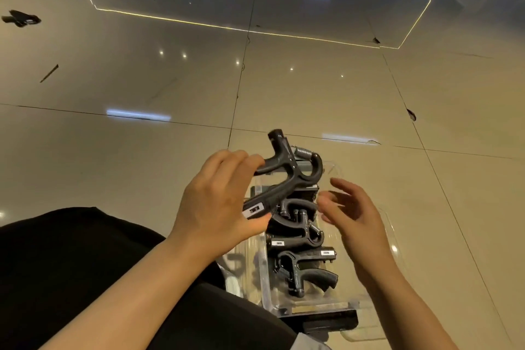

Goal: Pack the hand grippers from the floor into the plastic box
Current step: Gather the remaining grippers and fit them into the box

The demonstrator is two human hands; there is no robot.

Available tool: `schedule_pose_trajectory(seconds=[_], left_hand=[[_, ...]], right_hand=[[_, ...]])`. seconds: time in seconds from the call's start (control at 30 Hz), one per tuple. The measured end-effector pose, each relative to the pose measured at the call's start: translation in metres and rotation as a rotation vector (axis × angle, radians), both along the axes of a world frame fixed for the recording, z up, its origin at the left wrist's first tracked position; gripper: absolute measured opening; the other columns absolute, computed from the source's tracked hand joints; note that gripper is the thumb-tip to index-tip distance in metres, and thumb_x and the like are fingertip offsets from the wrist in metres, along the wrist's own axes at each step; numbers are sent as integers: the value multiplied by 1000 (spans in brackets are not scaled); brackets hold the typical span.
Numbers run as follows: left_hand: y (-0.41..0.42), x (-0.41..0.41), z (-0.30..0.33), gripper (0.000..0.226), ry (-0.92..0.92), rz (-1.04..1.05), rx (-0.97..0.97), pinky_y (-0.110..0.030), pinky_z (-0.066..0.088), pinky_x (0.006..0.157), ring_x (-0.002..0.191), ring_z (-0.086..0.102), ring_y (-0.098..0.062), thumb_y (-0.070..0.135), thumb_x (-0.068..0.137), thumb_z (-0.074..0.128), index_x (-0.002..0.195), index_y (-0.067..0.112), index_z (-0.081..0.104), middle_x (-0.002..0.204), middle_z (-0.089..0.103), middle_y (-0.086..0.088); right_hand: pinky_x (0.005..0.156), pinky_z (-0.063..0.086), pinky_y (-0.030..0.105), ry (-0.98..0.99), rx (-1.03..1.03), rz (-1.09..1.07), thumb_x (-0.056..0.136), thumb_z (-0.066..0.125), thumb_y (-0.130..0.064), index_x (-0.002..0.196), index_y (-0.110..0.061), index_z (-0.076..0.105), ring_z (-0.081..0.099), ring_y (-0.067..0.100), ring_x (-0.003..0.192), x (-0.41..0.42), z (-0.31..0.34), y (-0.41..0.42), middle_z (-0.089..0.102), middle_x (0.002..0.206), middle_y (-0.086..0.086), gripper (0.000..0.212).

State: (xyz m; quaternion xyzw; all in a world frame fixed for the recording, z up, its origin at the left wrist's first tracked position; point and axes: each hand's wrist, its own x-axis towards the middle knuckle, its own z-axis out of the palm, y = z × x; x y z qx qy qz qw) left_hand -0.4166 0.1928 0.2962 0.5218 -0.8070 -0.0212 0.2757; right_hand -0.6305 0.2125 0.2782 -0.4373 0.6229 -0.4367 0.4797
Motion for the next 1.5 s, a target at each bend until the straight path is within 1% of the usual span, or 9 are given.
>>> schedule_pose_trajectory(seconds=[0.1,0.37,0.5,0.67,0.77,0.87,1.13,1.33,1.5], left_hand=[[-5,3,1,67,58,51,0,-27,44,69,102,52,-23,45,62,68,118,17,44,109,59,-4],[-8,-3,-5,75,101,51,-46,-29,49,68,104,50,-23,42,59,76,121,18,41,110,59,-5],[-9,-4,-4,72,39,30,-20,-28,51,64,103,51,-20,54,64,63,123,21,40,111,58,-4],[-14,1,-4,100,61,4,136,-29,38,85,102,54,-19,72,60,61,141,28,21,126,49,-4],[-19,8,-1,106,76,13,87,-40,40,93,112,49,-23,68,59,65,144,29,15,137,38,-6],[-17,10,0,111,-8,-122,53,-43,28,104,128,34,-22,63,57,69,145,30,11,148,22,-3],[-9,10,1,116,-225,-334,82,-39,15,114,143,10,-15,61,60,71,149,22,9,156,11,2],[-1,8,9,107,-227,-340,3,-38,23,108,124,45,-21,57,58,72,142,9,28,141,43,-8],[0,8,13,97,-265,-234,-152,-48,23,110,118,49,-20,61,62,66,136,4,38,133,51,-12]], right_hand=[[86,53,35,-379,89,-141,87,60,-22,115,-14,59,69,22,91,21,4,-4,72,97,9,29],[81,54,33,-470,83,-277,86,64,-11,111,-11,61,68,21,92,35,17,-25,68,106,11,25],[75,55,33,-705,146,-403,85,63,-3,108,-9,56,69,21,76,41,26,-32,70,89,10,25],[73,56,26,-364,-149,-311,83,61,5,97,-13,64,69,20,89,30,32,-40,69,94,7,22],[70,54,19,-66,-273,-48,84,61,4,95,-17,66,68,11,84,15,46,-45,69,92,3,24],[80,57,31,101,-212,251,83,64,1,108,-18,64,68,17,90,5,56,-48,69,96,6,31],[77,53,27,-118,-124,459,77,66,4,130,-19,46,67,22,85,19,54,-50,66,89,17,62],[80,55,31,-127,-140,434,68,73,-7,135,-22,41,68,29,89,23,48,-47,68,94,20,76],[91,48,22,253,-282,376,69,75,-49,128,-36,47,60,4,108,18,28,-38,63,114,-10,67]])
